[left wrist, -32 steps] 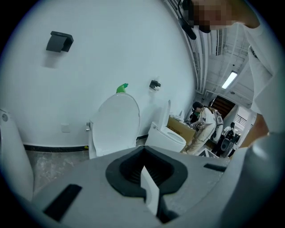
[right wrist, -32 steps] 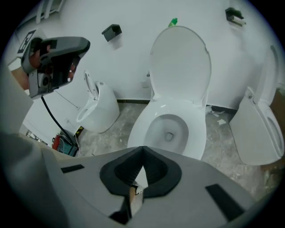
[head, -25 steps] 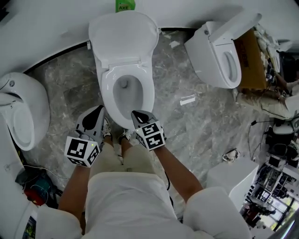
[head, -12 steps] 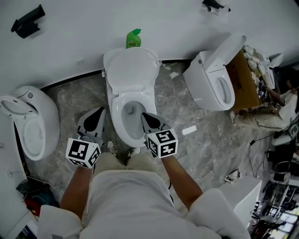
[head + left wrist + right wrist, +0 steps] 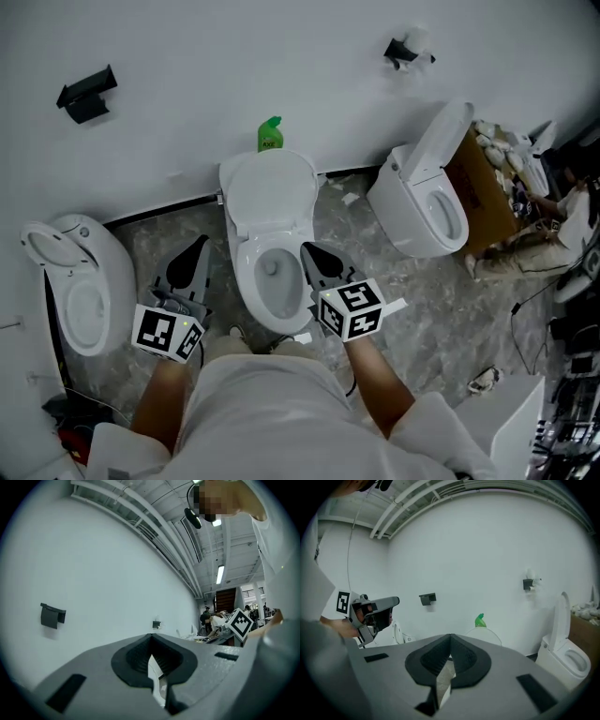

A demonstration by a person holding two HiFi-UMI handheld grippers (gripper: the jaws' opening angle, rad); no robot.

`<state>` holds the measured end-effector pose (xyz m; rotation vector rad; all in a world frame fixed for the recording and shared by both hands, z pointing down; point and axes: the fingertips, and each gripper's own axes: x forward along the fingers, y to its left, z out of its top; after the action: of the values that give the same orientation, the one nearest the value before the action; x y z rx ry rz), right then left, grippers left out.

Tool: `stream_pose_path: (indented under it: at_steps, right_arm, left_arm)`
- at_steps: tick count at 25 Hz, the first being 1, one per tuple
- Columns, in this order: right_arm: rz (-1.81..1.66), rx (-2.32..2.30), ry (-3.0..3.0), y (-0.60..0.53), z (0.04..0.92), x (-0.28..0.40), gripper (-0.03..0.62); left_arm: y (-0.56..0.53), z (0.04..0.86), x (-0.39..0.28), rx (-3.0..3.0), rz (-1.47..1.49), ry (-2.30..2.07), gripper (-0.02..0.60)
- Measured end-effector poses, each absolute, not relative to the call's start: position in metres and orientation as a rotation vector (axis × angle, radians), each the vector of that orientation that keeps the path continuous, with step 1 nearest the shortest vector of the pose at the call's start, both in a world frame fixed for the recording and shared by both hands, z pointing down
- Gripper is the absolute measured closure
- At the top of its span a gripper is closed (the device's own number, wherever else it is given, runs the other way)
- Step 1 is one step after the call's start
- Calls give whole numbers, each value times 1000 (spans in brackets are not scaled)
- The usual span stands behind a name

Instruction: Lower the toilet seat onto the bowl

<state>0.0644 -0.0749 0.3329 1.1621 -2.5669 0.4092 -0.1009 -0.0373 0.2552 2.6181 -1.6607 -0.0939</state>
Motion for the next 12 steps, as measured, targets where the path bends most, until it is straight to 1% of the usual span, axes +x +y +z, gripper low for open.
stream_pose_path:
  at_steps: [5, 12]
  right_arm:
    - [342, 1240, -2615, -68, 288, 80, 595]
    - [367, 1354, -2666, -61, 256, 100, 595]
  left_arm:
    - [-29, 212, -98, 2682, -164, -1663, 586]
    - [-21, 186, -98, 2729, -222, -1655, 586]
